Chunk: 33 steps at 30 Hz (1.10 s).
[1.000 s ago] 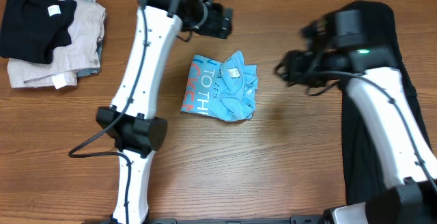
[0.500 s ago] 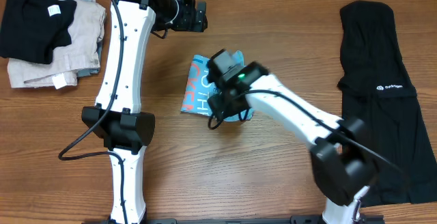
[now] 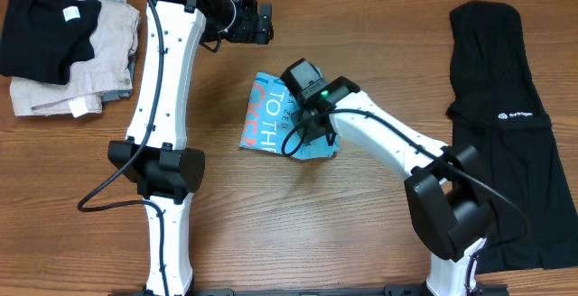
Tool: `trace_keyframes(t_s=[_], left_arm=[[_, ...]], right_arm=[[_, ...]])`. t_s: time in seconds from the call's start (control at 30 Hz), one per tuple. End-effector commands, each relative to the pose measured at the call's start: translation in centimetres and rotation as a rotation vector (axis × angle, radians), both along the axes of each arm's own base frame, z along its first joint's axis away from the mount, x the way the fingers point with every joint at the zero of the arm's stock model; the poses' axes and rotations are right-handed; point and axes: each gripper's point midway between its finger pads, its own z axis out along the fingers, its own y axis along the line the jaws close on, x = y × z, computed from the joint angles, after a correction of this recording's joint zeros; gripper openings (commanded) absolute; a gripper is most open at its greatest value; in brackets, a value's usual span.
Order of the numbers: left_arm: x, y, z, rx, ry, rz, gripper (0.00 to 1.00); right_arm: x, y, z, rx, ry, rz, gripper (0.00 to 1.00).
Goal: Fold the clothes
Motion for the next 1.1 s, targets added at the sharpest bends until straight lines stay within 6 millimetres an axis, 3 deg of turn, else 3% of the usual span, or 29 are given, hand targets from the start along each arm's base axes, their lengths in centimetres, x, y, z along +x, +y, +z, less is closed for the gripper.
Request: trace_keyframes(t_s=[0.0, 0.1, 0.2, 0.47, 0.5, 0.67, 0.8, 0.93, 1.07], left_arm=[[0.0, 0.3, 0.4, 0.011, -0.016, -0.009, 0.94], [0.0, 0.2, 0.4, 0.011, -0.016, -0.009, 0.94], [0.0, 0.3, 0.4, 0.012, -0.016, -0.009, 0.94], [0.0, 0.3, 0.3, 0.024, -0.023, -0.032, 0.95], [0.1, 0.3, 0.3, 0.024, -0.027, -0.035, 0.95], [0.0, 0.3, 0.3, 0.025, -0.026, -0.034, 0.95], [0.1, 0.4, 0.3, 0.025, -0.028, -0.033, 0.96], [0.2, 0.4, 0.4, 0.024, -0.033, -0.032, 0.95], [0.4, 0.6, 0.2, 0.051, -0.036, -0.025, 0.96]], right_arm=[[0.1, -0.5, -0.3, 0.013, 0.023, -0.009, 0.23], [-0.6, 0.0, -0.5, 0.044, 0.061, 0.001, 0.04], [-1.2, -0.5, -0.4, 0.061, 0.097, -0.09, 0.04], [-5.3, -7.4, -0.1, 0.011, 0.348, -0.46, 0.04], [-5.7, -8.0, -0.1, -0.003, 0.368, -0.472, 0.06], [-5.6, -8.4, 0.0, -0.005, 0.37, -0.451, 0.46], [-3.4, -7.2, 1.9, 0.051, 0.305, -0.407, 0.51], [0.3, -4.7, 4.6, 0.134, 0.163, -0.288, 0.57], [3.0, -1.9, 5.2, 0.182, 0.032, -0.13, 0.67]])
